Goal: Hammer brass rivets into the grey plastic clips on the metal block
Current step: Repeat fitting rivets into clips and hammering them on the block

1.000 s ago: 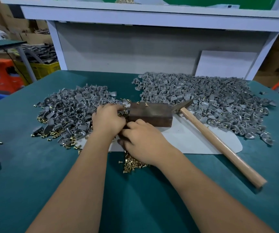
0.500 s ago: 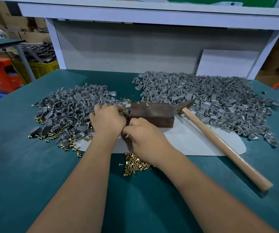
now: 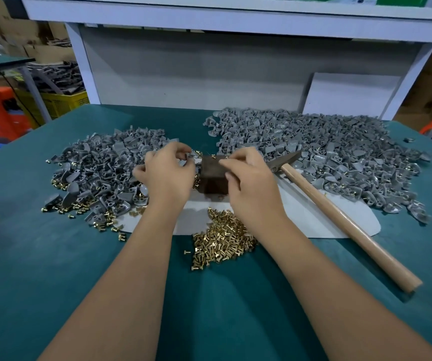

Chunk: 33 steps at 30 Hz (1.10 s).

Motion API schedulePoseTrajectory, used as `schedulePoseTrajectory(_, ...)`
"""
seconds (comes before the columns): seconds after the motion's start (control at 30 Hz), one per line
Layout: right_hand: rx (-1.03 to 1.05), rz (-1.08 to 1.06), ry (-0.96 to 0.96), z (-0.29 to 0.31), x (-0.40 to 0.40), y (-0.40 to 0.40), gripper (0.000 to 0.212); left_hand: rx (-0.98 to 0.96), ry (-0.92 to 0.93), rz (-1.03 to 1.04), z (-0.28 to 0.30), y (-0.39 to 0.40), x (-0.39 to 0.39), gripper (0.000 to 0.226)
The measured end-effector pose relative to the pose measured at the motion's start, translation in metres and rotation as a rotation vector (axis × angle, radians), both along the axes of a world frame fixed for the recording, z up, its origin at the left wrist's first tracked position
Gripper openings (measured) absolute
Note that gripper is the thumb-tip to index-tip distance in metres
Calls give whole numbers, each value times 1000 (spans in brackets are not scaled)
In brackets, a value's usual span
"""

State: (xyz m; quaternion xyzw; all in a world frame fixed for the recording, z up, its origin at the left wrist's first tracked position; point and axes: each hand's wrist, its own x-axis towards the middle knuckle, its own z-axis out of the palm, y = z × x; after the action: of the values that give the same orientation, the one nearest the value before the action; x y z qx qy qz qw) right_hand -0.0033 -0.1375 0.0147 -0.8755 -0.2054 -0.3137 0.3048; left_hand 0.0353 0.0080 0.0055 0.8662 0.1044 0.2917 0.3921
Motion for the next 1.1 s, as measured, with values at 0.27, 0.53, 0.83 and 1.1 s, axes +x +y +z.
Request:
schedulePoseTrajectory(0.27,91,-134,79,-4,17,-18,16,-362,-91,-314,2,-16,-2,14)
schedulePoseTrajectory(0.53,294,-190,161,-1,22,-26,14,-135,0,-414,-2,-31,-7,11)
schedulePoseTrajectory(0.83,530,-123,304,4,29,-19,19,-88,28,-318,-3,-39,-8,5)
schedulePoseTrajectory(1.1,216,-172,249,-1,31,-15,14,-70,22,-329,-4,-43,-9,8)
